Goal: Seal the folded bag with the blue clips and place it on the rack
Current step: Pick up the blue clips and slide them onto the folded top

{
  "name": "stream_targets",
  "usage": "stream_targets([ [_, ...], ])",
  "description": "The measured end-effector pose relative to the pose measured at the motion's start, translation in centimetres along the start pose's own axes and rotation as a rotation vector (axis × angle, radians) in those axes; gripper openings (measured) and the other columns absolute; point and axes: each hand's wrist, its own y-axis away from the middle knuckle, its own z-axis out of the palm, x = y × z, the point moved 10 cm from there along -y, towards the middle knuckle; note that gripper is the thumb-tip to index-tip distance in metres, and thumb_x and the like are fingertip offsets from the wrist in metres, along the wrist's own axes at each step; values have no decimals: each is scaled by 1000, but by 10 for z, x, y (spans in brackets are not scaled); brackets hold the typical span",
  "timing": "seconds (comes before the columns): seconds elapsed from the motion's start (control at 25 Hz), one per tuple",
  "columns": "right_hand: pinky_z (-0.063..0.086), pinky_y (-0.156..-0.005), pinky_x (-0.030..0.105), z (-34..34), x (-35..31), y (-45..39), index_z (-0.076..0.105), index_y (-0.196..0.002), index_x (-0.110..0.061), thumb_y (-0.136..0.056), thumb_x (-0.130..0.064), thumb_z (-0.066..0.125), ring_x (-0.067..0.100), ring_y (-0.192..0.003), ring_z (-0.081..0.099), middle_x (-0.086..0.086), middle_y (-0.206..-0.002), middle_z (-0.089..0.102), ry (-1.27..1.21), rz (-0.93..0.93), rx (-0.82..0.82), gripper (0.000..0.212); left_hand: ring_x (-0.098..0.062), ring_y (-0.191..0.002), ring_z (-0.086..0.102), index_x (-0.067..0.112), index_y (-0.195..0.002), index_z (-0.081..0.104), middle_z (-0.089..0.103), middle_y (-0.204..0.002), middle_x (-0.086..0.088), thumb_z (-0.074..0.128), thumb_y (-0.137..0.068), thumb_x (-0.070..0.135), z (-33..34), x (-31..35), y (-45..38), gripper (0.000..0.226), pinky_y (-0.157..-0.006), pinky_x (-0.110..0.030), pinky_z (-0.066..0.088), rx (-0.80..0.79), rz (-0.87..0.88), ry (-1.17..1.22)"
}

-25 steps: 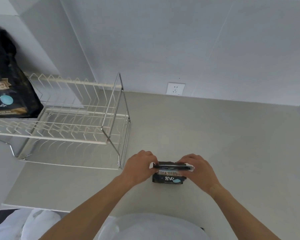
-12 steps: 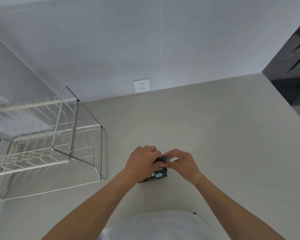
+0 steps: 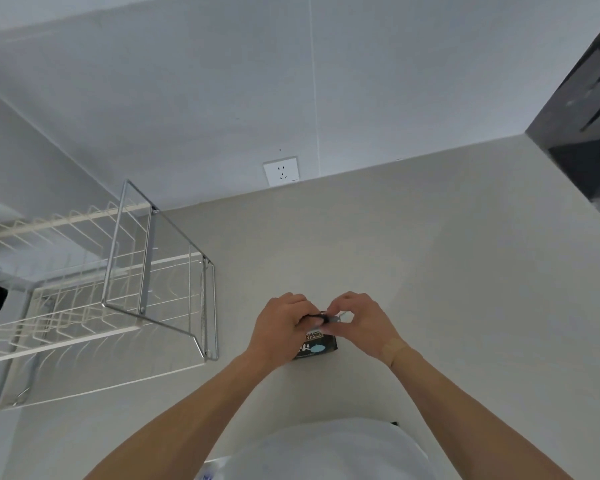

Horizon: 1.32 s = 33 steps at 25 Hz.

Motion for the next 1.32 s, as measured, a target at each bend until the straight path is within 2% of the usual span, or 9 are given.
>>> stream_targets([
  [0.08,46,-83,31,3,-2,-1,64,-68,-45,-68,-39,82,12,-99,55,-12,-95,65,51,12,-4,19,-9,-70,50,18,-79,73,66,-72,7,70,-82,13,-2,-3,1,6,-63,-28,41,25,-4,48],
  [0.24,42,-76,24,12,2,-1,63,-67,-47,-68,-41,81,4,-92,54,-11,-96,64,62,49,-3,19,-5,-70,47,21,-81,72,65,-75,11,68,-84,18,-2,-9,5,6,-64,-25,38,-3,11,2],
  [0.4,46,-87,30,13,4,-2,70,-72,-49,-66,-32,84,11,-97,60,-8,-95,66,-57,88,34,23,-9,-76,53,27,-88,71,70,-85,9,66,-86,29,-4,-13,5,6,-71,-30,38,-1,39,-83],
  [0.52,46,-91,30,7,4,-7,76,-83,-36,-67,-25,84,13,-101,61,-6,-99,68,-65,107,72,21,-12,-87,57,32,-103,67,69,-97,10,70,-83,32,-12,-33,9,20,-78,-32,43,5,-32,-121],
  [0.68,38,-85,20,7,-7,-12,74,-93,-40,-69,-29,80,6,-104,54,-15,-105,65,59,52,5,27,-14,-96,56,31,-115,62,65,-109,8,75,-78,33,-13,-73,29,40,-86,-35,47,-84,-137,-159],
  [0.88,43,-84,25,32,-35,-22,75,-91,-36,-74,-35,77,8,-98,52,-14,-98,68,212,-35,-93,17,-17,-92,58,30,-107,68,68,-103,6,74,-77,41,-14,-62,18,32,-82,-36,45,-40,-73,-210],
  [1.0,47,-82,30,36,-38,-25,76,-86,-31,-78,-28,73,12,-92,57,-11,-91,70,234,-46,-80,8,-19,-92,59,26,-103,70,69,-101,5,70,-80,44,-8,-48,8,29,-79,-32,39,-13,-24,-248],
  [1.16,52,-83,34,30,-35,-27,77,-82,-24,-77,-25,75,12,-88,64,-9,-89,73,185,-14,-46,5,-19,-89,58,20,-95,69,68,-98,5,67,-81,45,-4,-47,2,28,-68,-29,37,-27,-6,-275],
  [1.32,54,-82,35,27,-34,-31,76,-81,-22,-77,-24,75,12,-85,66,-10,-86,72,191,4,-45,4,-20,-82,58,18,-90,69,68,-92,3,66,-83,44,-7,-47,-3,27,-66,-28,31,-46,50,-305],
])
